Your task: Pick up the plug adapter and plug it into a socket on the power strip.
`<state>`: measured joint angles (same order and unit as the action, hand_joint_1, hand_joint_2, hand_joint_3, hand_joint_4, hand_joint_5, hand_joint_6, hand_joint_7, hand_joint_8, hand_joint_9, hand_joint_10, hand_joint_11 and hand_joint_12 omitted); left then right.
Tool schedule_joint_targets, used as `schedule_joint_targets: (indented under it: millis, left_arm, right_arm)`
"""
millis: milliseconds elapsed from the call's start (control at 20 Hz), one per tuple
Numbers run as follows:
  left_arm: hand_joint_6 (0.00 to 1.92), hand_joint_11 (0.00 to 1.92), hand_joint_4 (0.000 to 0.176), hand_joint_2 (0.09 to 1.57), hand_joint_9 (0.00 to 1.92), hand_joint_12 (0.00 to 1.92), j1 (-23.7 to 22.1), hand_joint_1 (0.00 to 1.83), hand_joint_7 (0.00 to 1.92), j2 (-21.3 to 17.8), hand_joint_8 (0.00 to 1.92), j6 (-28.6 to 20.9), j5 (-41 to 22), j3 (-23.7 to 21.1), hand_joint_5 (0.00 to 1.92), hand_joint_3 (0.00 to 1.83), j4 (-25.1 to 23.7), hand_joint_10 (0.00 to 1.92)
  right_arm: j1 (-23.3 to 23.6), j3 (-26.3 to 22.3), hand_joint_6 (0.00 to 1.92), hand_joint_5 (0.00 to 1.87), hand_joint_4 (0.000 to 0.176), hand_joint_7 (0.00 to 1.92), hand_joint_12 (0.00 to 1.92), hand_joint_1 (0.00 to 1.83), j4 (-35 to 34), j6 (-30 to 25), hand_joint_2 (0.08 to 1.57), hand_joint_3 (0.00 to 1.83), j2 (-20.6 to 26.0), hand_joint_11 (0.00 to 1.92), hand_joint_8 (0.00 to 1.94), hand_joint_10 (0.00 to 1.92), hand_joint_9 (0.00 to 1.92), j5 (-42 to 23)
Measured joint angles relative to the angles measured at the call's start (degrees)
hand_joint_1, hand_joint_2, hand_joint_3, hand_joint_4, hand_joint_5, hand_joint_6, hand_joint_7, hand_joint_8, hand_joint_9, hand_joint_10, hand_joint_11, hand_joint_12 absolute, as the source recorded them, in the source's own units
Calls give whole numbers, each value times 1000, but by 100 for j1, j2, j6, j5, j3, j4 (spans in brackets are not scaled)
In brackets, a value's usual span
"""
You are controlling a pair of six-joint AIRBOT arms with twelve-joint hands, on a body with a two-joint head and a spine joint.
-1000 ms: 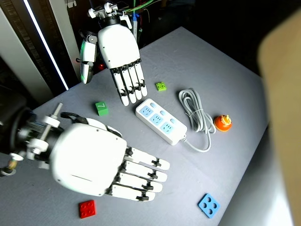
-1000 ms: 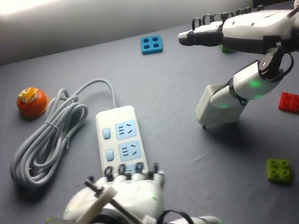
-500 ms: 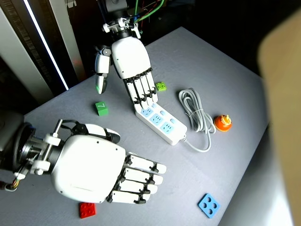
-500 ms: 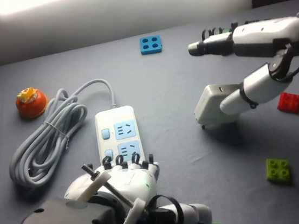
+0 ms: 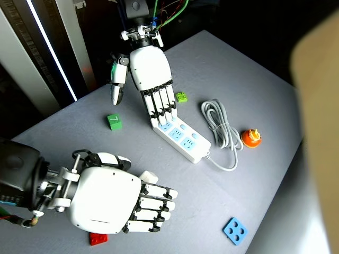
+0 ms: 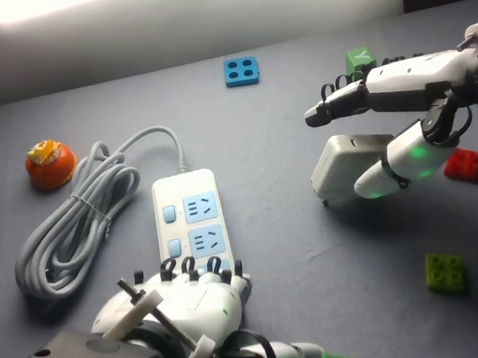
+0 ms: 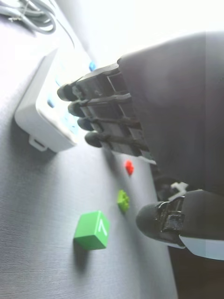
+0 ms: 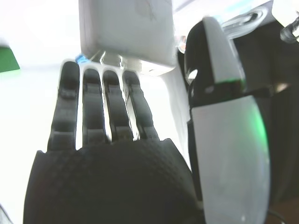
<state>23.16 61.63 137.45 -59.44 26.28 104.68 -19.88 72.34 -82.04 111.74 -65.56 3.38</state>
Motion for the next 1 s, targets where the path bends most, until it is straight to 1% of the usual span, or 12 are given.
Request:
schedule_joint_targets:
  millis: [100,200,250,400,500,550,600,650,800,850,900,1000]
  left_arm:
    - [8,25,0,1212,34,25,72,0,41,0,6,0,26,-68,69,5,-59,4]
    - [10,28,0,1213,44,28,144,0,50,-2,8,0,63,-125,79,4,-103,8]
    - [1,11,0,1213,25,24,208,6,34,-2,1,-20,85,-149,57,3,-111,0]
    - [0,12,0,1215,23,26,219,0,23,-2,2,-22,98,-125,39,3,-190,2]
    - [10,38,0,1211,53,44,155,25,66,0,13,-11,186,-7,72,0,-181,10]
    - [2,32,0,1214,47,48,127,0,58,0,4,-15,232,96,65,2,-210,3]
    - [8,45,0,1216,56,56,116,0,69,0,7,9,247,210,81,2,-229,6]
    - [4,47,0,1215,60,59,118,3,69,0,6,33,249,247,74,1,-225,7]
    - [1,27,0,1212,47,63,118,10,48,0,1,63,350,299,42,0,-225,1]
    - [0,26,0,1211,44,65,136,4,46,0,0,68,352,299,38,0,-247,0]
    - [0,6,0,1214,22,59,138,0,26,0,0,68,356,297,15,1,-225,0]
    - [0,5,0,1214,17,62,177,0,13,0,0,68,369,282,5,1,-254,0]
  right_arm:
    - [-42,105,0,126,0,89,453,938,0,2,1045,5,-85,0,0,1,100,-7]
    - [-59,146,1,119,0,103,486,961,-2,0,1017,0,-120,0,4,5,116,-4]
    - [-63,221,0,103,0,94,456,957,-2,0,1020,0,-190,0,2,1,98,-13]
    - [-114,306,4,112,0,94,474,958,0,2,1015,0,-278,0,2,2,99,-9]
    - [-118,343,0,88,0,75,397,940,-2,2,1040,5,-317,0,1,1,78,-15]
    - [-116,343,3,103,0,92,434,982,-2,2,1027,0,-337,0,4,4,92,-42]
    - [-118,365,0,94,0,85,437,967,-2,2,1033,1,-372,0,0,2,89,-48]
    - [-118,372,0,92,0,85,439,984,-2,4,1031,0,-387,0,1,2,90,-59]
    - [-118,411,5,112,0,109,536,949,-4,20,1039,2,-446,0,4,6,120,-109]
    - [-144,413,1,105,0,99,516,948,-4,20,1051,5,-452,0,2,1,111,-118]
    - [-144,426,7,136,0,125,617,984,-7,20,1037,0,-457,0,6,6,137,-107]
    - [-155,483,13,185,0,168,684,993,-7,22,1041,2,-474,0,11,10,168,-122]
